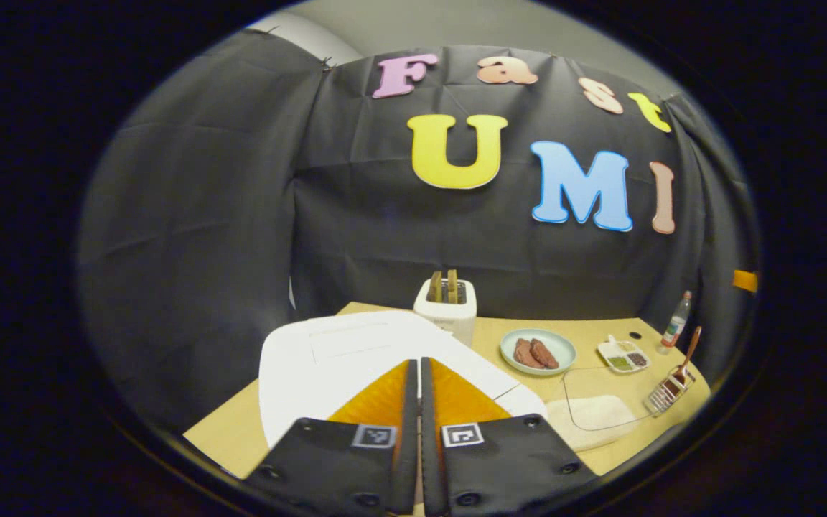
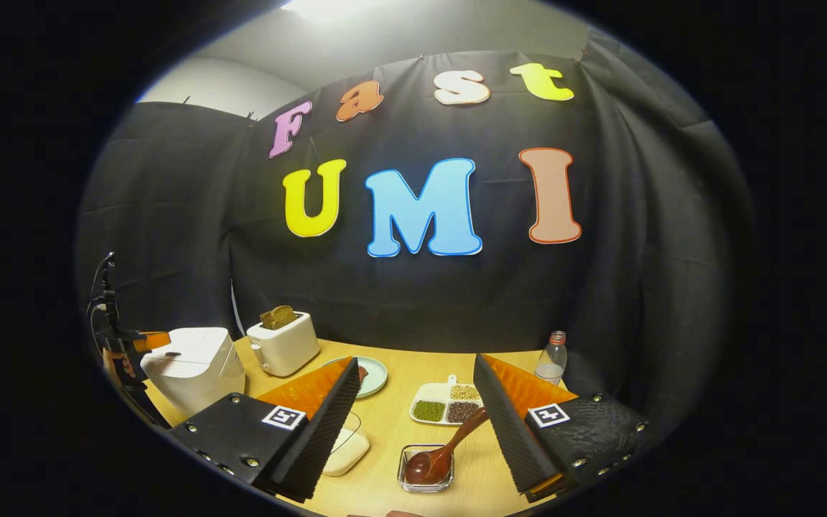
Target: Close the left gripper, press the button to open the rice cooker; take a wooden spoon from the chopstick holder with the right hand, scoop a spoonful of rice and pour it into the rice cooker, then put the wooden spoon back into the chopstick holder.
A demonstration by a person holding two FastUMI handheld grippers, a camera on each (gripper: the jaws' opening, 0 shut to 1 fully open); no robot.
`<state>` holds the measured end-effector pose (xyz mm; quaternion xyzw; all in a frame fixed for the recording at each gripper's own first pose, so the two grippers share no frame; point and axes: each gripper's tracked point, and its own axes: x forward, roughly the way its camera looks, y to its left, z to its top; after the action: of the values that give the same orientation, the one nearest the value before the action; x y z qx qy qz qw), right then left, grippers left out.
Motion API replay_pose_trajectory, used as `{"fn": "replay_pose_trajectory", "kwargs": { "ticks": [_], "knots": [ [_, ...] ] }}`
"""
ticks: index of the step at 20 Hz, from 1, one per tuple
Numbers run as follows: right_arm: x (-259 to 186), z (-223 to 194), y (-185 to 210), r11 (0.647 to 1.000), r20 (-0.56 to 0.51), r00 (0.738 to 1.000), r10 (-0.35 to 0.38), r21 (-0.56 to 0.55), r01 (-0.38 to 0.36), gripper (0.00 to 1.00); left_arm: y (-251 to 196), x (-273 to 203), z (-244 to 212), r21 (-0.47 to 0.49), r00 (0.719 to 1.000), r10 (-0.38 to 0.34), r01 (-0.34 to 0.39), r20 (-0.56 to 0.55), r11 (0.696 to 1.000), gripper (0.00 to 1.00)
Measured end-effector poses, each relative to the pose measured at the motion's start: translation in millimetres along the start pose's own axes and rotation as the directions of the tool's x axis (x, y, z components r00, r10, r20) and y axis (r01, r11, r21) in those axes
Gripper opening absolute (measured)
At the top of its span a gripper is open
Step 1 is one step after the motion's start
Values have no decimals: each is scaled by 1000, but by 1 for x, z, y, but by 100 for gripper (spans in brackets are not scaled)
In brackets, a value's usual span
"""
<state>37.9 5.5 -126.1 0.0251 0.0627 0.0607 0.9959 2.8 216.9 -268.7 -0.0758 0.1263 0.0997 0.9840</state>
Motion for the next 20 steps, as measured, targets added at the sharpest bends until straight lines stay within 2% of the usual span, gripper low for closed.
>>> {"fn": "replay_pose_trajectory", "kwargs": {
  "ticks": [1,2,3,6,7,12,14,15,18,20],
  "knots": [
    [0,0,-1,1000,4,1000,0,5,0,97,-1,0,-5,-32,999,-29,28,-15,999,7],
    [0,1,-3,1000,6,1000,-3,7,3,97,-3,-2,-10,-51,999,-45,43,-25,998,12],
    [1,0,-4,1000,6,1000,-8,9,8,97,-3,-2,-12,-51,998,-52,51,-25,997,7],
    [4,-6,-2,1000,-12,1000,-3,23,3,97,-5,1,-23,-28,997,-63,62,-42,998,10],
    [4,-8,-1,1000,-18,1000,0,23,0,97,-6,4,-29,-25,996,-67,66,-58,998,7],
    [6,-13,1,1000,-25,1000,5,20,-5,98,-7,8,-34,-1,996,-40,40,-80,999,8],
    [6,-13,0,1000,-25,1000,3,11,-2,97,-7,2,-13,29,999,-27,28,-31,999,10],
    [7,-13,-2,1000,-25,1000,-2,5,2,97,-9,0,6,40,999,-23,22,27,999,7],
    [9,-15,-1,1000,-29,1000,-3,3,3,97,-28,-36,74,91,977,-33,14,212,996,72],
    [9,-16,0,1000,-27,1000,-2,-1,2,97,-51,-51,86,83,971,-82,64,226,994,86]
  ]
}}
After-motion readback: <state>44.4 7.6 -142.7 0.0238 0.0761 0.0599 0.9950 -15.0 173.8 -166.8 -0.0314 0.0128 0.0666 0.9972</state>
